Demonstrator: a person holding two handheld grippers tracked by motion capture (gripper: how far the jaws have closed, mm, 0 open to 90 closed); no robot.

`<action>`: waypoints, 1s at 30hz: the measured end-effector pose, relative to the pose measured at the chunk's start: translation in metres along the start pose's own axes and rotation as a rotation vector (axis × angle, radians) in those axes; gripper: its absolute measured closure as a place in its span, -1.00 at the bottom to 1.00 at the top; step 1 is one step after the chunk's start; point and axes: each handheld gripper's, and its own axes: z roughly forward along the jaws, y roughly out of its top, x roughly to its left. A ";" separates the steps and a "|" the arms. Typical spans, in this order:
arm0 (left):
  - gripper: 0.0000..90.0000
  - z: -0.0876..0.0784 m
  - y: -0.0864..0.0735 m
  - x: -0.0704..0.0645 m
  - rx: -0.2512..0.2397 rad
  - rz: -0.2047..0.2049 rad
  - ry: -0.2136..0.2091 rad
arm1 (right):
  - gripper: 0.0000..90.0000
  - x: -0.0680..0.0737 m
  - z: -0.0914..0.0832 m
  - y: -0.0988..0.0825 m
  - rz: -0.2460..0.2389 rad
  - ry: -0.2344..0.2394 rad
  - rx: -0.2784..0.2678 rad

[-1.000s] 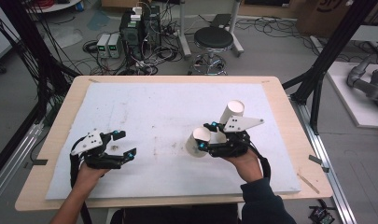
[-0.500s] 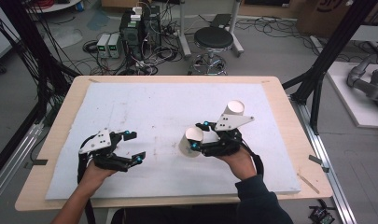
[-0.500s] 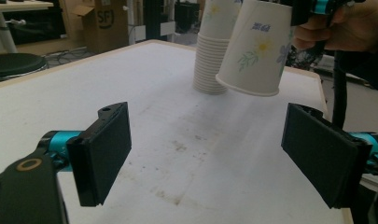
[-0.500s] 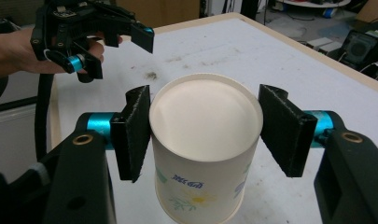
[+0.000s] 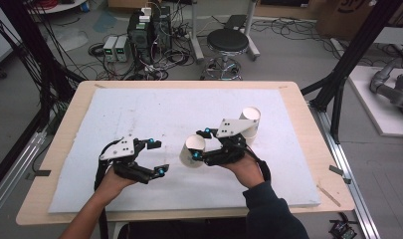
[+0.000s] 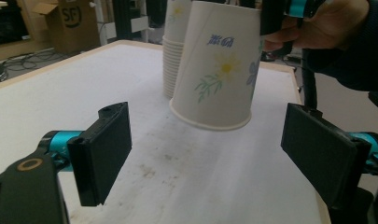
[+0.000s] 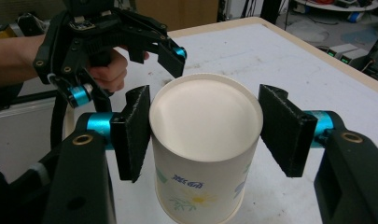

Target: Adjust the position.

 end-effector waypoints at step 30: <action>-0.31 0.057 0.004 -0.005 0.032 0.076 -0.107 | -0.15 0.003 0.006 0.001 0.019 0.081 -0.005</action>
